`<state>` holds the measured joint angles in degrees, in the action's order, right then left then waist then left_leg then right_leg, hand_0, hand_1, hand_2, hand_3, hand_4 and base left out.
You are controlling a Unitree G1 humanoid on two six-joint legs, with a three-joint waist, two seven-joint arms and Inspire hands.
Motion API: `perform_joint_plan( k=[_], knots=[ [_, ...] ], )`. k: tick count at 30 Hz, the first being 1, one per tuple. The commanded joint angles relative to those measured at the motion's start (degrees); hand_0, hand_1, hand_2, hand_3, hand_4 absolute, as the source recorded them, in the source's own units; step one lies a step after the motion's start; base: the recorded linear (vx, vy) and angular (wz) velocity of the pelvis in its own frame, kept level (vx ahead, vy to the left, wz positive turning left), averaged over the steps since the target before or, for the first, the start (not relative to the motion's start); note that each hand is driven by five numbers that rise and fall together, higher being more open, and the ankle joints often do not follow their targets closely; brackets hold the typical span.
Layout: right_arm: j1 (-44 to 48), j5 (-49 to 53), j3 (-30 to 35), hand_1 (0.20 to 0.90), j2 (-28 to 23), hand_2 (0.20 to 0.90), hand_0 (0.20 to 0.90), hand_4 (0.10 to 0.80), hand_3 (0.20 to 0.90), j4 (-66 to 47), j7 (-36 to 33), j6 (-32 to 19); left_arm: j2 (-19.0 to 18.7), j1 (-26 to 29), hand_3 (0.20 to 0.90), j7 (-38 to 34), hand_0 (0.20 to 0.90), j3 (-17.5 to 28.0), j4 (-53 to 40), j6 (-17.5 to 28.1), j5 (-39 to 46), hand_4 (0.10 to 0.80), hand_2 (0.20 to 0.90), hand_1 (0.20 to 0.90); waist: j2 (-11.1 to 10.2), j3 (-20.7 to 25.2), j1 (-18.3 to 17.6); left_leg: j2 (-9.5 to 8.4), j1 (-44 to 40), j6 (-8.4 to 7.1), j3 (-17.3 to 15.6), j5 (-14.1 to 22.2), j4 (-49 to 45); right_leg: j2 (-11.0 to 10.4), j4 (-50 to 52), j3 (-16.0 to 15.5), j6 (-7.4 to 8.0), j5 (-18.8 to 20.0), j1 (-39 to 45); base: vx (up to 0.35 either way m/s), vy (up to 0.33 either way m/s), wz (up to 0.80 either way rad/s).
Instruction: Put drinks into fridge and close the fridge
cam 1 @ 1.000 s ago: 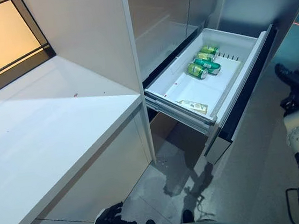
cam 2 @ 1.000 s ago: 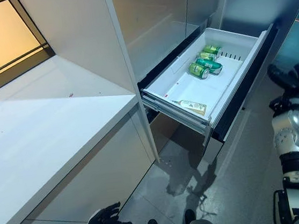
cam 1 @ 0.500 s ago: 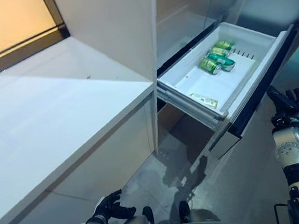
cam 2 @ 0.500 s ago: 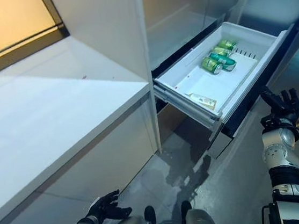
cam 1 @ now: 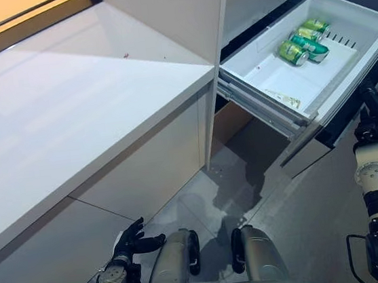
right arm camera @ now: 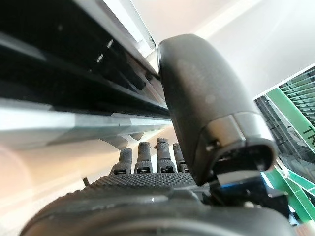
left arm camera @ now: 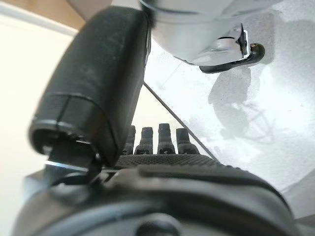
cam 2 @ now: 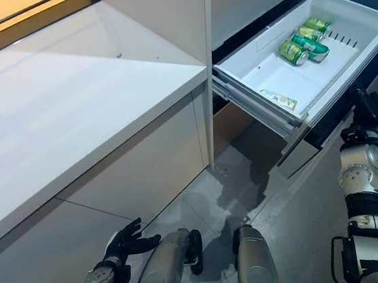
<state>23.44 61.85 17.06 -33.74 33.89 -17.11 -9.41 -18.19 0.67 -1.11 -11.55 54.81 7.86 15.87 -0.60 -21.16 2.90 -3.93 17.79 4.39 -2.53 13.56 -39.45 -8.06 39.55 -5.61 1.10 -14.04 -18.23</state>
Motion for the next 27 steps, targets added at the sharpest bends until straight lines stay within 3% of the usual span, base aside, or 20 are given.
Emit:
perform_joint_plan(
  k=[1, 14, 27],
  knots=[
    [6.9, -0.9, -4.1, 0.900, -4.7, 0.900, 0.900, 0.800, 0.900, -1.3, 9.1, 0.1, -0.5, -4.6, 0.900, -0.5, 0.900, -1.6, -3.1, 1.8, 0.5, 0.800, 0.900, 0.900, -0.3, 0.7, 3.9, -1.41, -0.5, 1.07, 3.7, 3.6, 0.2, 0.0, 2.9, -3.6, -4.95, -1.9, 3.2, 0.041, 0.010, 0.08],
    [19.9, -3.4, -10.8, 0.900, -7.1, 0.900, 0.900, 0.800, 0.900, 0.0, 16.8, -0.5, -1.3, -6.7, 0.900, 1.1, 0.900, -3.2, -4.2, 3.1, 1.0, 0.800, 0.900, 0.900, 1.4, 0.0, 7.7, -2.42, -2.3, 0.04, 7.1, -1.2, 7.2, -0.4, -0.7, -5.6, -4.24, -0.3, 5.3, 0.068, 0.068, 0.07],
    [24.3, -4.6, -13.8, 0.900, -7.9, 0.900, 0.900, 0.800, 0.900, 4.2, 13.0, -1.7, -2.8, -7.9, 0.900, 3.6, 0.900, -6.2, -2.9, 3.9, -4.0, 0.800, 0.900, 0.900, 0.9, 1.7, 10.5, -3.12, -7.2, 0.11, 8.8, -3.9, 14.9, -1.6, -9.4, -7.0, -1.28, 3.3, 10.9, 0.098, 0.088, 0.16]
  ],
)
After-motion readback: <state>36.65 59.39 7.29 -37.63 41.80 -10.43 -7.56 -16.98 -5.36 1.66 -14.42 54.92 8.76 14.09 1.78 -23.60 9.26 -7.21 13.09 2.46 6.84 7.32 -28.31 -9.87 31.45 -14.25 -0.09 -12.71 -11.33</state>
